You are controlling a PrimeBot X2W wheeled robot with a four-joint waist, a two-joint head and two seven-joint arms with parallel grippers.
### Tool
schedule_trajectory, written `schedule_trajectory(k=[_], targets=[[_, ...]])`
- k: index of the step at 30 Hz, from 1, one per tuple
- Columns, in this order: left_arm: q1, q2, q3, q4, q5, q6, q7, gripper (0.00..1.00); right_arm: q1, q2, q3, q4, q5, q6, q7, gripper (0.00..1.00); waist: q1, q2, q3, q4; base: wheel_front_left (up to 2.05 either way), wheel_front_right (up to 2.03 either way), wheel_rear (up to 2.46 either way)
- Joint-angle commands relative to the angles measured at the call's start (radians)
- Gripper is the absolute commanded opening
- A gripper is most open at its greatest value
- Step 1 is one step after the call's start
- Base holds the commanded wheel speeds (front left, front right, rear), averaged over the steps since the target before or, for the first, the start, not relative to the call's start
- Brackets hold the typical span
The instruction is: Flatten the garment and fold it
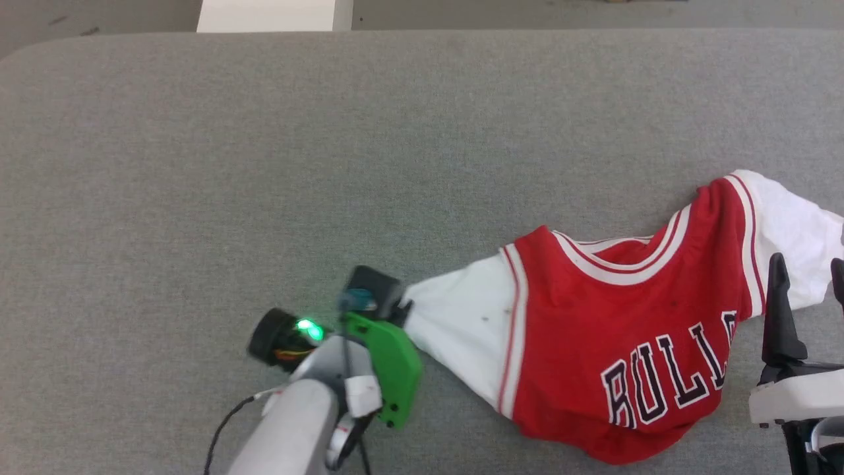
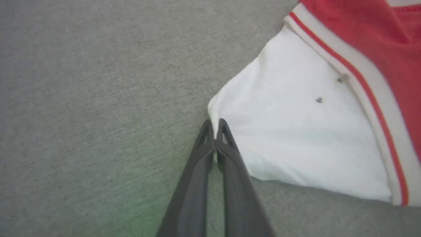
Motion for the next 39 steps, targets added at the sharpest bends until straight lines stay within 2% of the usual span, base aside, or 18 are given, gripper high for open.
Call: schedule_trajectory(k=[1, 6, 10, 14, 18, 23, 28, 32, 35, 39], targets=[[0.027, 0.005, 0.031, -0.017, -0.018, 0.031, -0.030, 0.00, -0.007, 0.000, 0.001, 0.003, 0.004, -0.001, 0.002, 1.00, 0.0000, 0.0000, -0.027, 0.008, 0.00, 0.00, 0.00], [0.135, 0.006, 0.159, -0.141, -0.081, 0.138, -0.125, 0.00, 0.010, 0.000, 0.006, 0.006, 0.008, -0.001, 0.008, 1.00, 0.0000, 0.0000, -0.059, 0.016, 0.00, 0.00, 0.00], [0.262, 0.023, 0.266, -0.260, -0.137, 0.202, -0.159, 0.00, 0.027, 0.000, 0.008, 0.005, 0.010, -0.001, 0.016, 1.00, 0.0000, 0.0000, -0.069, 0.024, 0.00, 0.00, 0.00], [0.372, 0.054, 0.351, -0.360, -0.167, 0.245, -0.160, 0.00, 0.040, 0.000, 0.003, 0.006, 0.002, -0.001, 0.035, 1.00, 0.0000, 0.0000, -0.069, 0.040, 0.00, 0.00, 0.00], [0.417, 0.073, 0.377, -0.420, -0.182, 0.248, -0.152, 0.00, 0.018, 0.000, 0.012, 0.003, -0.006, -0.001, 0.086, 1.00, 0.0000, 0.0000, -0.061, 0.055, 0.00, 0.00, 0.00], [0.387, 0.058, 0.342, -0.462, -0.190, 0.234, -0.146, 0.00, -0.090, -0.017, 0.038, -0.006, -0.007, -0.001, 0.217, 1.00, 0.0000, 0.0000, -0.024, 0.073, 0.00, 0.00, 0.00], [0.319, 0.041, 0.290, -0.488, -0.180, 0.212, -0.151, 0.00, -0.255, -0.143, 0.086, 0.042, 0.037, -0.001, 0.416, 1.00, 0.0000, 0.0000, 0.050, 0.093, 0.00, 0.00, 0.00], [0.272, 0.037, 0.263, -0.503, -0.155, 0.209, -0.159, 0.00, -0.379, -0.216, 0.105, 0.111, 0.076, -0.001, 0.569, 1.00, 0.0000, 0.0000, 0.108, 0.111, 0.00, 0.00, 0.00], [0.244, 0.030, 0.243, -0.510, -0.144, 0.207, -0.163, 0.00, -0.444, -0.268, 0.124, 0.169, 0.075, -0.001, 0.655, 1.00, 0.0000, 0.0000, 0.139, 0.129, 0.00, 0.00, 0.00], [0.225, 0.024, 0.224, -0.512, -0.135, 0.205, -0.165, 0.00, -0.483, -0.304, 0.136, 0.238, 0.078, -0.001, 0.731, 1.00, 0.0000, 0.0000, 0.165, 0.151, 0.00, 0.00, 0.00]])
